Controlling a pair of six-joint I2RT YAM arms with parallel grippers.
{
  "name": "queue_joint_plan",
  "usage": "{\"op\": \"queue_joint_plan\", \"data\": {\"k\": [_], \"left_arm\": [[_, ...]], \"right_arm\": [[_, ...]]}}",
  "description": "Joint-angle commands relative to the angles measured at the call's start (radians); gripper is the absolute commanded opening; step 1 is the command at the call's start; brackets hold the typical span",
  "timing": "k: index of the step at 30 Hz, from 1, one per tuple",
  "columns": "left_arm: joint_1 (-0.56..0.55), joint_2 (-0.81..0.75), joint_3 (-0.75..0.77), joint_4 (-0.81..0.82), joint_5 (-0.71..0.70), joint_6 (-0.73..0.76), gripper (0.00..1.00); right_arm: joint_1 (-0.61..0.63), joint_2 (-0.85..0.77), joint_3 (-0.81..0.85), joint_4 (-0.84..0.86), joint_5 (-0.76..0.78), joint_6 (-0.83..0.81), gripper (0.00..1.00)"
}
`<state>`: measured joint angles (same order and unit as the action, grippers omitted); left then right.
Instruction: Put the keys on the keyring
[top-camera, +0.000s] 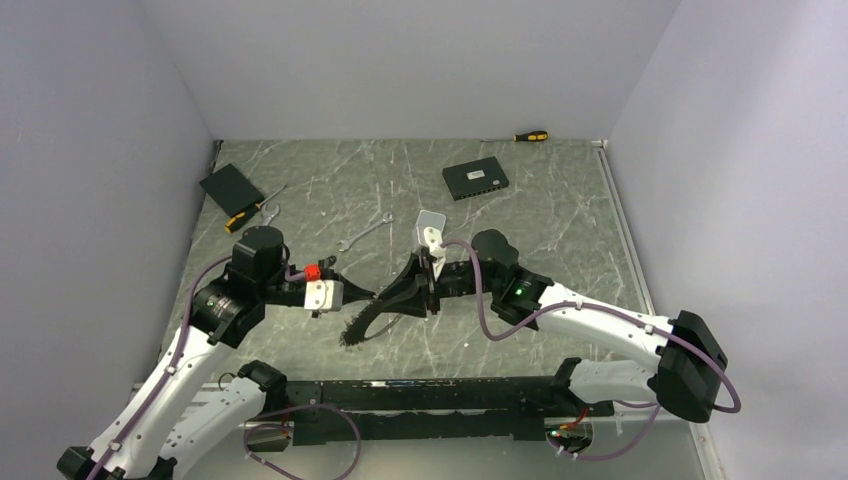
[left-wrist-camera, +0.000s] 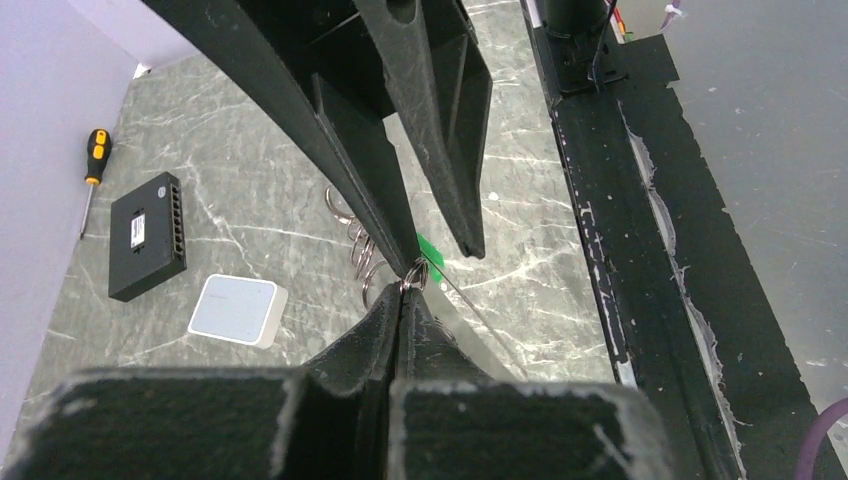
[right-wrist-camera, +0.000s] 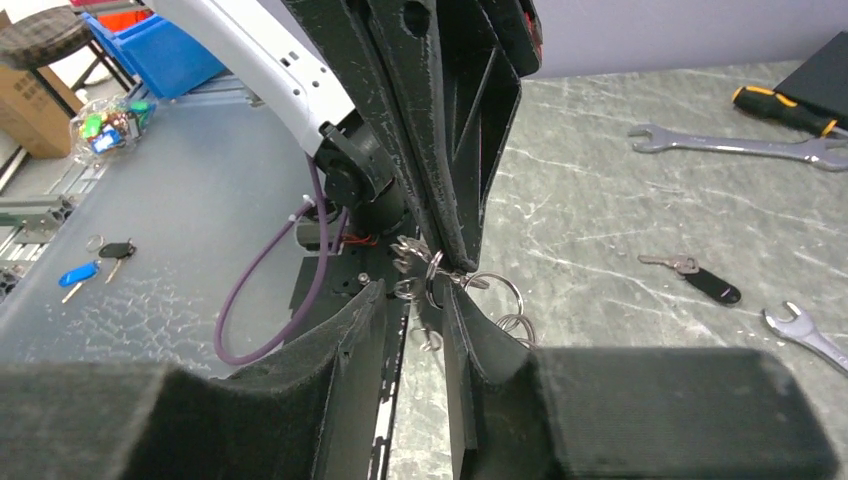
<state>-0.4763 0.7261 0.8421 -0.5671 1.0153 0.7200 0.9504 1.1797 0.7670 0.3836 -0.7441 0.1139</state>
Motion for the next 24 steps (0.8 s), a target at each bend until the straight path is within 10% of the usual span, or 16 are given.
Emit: {"op": "queue_joint_plan", "data": {"k": [1, 18, 24], "left_arm": [[-0.015, -0.007, 0.049, -0.002, 0.013, 0.048, 0.00], [-0.025, -0.003, 0.029, 0.021, 0.004, 0.041, 0.00], [-0.025, -0.074, -0.019, 0.115, -0.031, -0.026, 0.46]], "right_arm": [[-0.002, 0.015, 0.046, 0.056, -0.034, 0.033, 0.30], [-0.001, 0.049, 0.028, 0.129, -0.050, 0.081, 0.00], [-0.001, 0.036, -0.007, 0.181, -0.039, 0.097, 0.00]]}}
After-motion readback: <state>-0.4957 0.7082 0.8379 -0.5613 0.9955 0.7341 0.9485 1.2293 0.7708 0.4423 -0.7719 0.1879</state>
